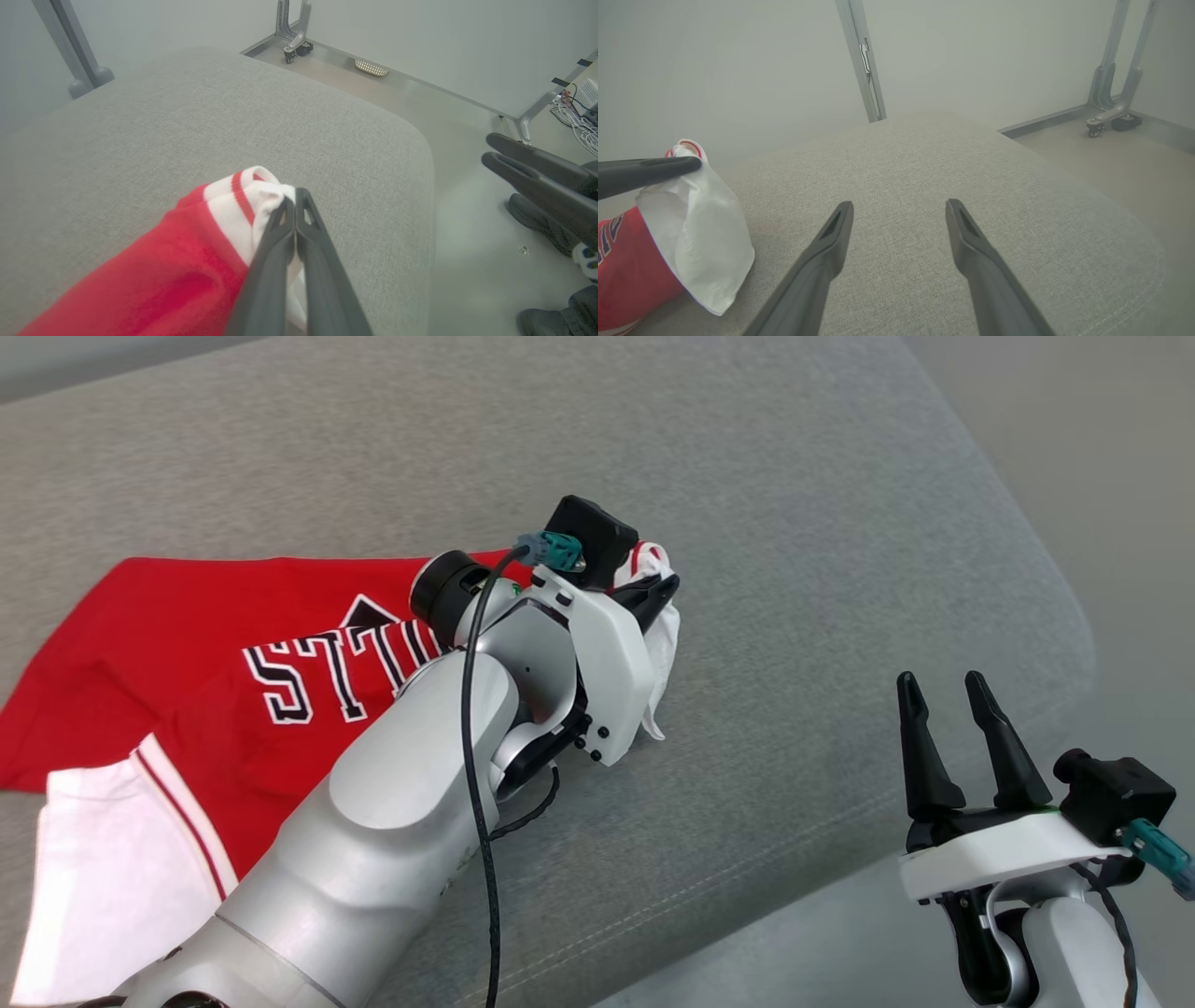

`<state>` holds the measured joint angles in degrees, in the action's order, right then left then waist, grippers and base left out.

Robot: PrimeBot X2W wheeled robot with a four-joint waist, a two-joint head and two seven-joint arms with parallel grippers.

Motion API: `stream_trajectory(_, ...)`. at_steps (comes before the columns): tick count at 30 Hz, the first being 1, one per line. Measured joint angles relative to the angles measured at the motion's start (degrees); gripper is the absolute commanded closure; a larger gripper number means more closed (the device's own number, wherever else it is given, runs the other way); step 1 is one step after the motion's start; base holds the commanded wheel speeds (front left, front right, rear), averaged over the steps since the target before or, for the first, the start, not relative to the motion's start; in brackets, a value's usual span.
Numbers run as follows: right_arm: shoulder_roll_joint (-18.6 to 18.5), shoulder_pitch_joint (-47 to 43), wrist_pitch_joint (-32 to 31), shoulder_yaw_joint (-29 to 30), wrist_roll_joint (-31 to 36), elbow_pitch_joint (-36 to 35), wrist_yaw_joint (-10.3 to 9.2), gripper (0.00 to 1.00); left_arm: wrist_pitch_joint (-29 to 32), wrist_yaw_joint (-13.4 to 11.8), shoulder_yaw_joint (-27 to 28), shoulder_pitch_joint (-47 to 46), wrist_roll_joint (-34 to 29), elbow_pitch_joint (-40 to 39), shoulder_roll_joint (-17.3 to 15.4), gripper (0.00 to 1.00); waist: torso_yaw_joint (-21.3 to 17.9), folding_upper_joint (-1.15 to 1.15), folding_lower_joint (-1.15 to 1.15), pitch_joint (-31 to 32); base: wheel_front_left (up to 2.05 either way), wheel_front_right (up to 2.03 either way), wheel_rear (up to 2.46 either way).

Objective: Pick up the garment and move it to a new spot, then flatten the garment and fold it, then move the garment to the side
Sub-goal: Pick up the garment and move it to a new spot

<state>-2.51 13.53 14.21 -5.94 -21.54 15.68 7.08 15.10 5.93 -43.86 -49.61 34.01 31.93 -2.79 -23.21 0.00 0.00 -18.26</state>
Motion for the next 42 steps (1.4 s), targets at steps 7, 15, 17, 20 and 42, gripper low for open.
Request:
stream_trajectory(7,0.1,0.13,0.02,0.22,-0.69,-0.26,0.0,0.0,-1.25,0.59,-1.26,-0.32,2.09,2.85,0.03,0.0,-2.18,0.0,0.0,-2.42,0.0,0.0,0.0)
stream_trajectory(15,0.14,1.68,0.02,1.89,1.54,-0.94,0.0,0.0,-5.82,0.36,-2.08,-2.66,2.27,-2.45,-0.09,0.0,3.44,0.0,0.0,-1.48,0.0,0.0,0.0)
stream_trajectory(17,0.14,1.81,0.02,2.15,2.35,-1.32,0.0,0.0,-6.87,-0.99,-1.37,-2.65,1.75,-4.5,-0.89,0.0,5.29,0.0,0.0,-1.09,0.0,0.0,0.0)
stream_trajectory(20,0.11,2.16,0.02,2.59,3.7,-1.66,0.0,0.0,-8.29,-3.49,0.86,-2.52,1.63,-7.82,-3.86,0.0,8.15,0.0,0.0,-0.41,0.0,0.0,0.0)
stream_trajectory(42,-3.38,-1.58,-0.85,4.92,7.61,-4.22,0.0,0.0,-20.26,-21.43,24.93,30.89,8.78,-28.48,-26.06,0.0,22.02,0.0,0.0,6.1,0.0,0.0,0.0)
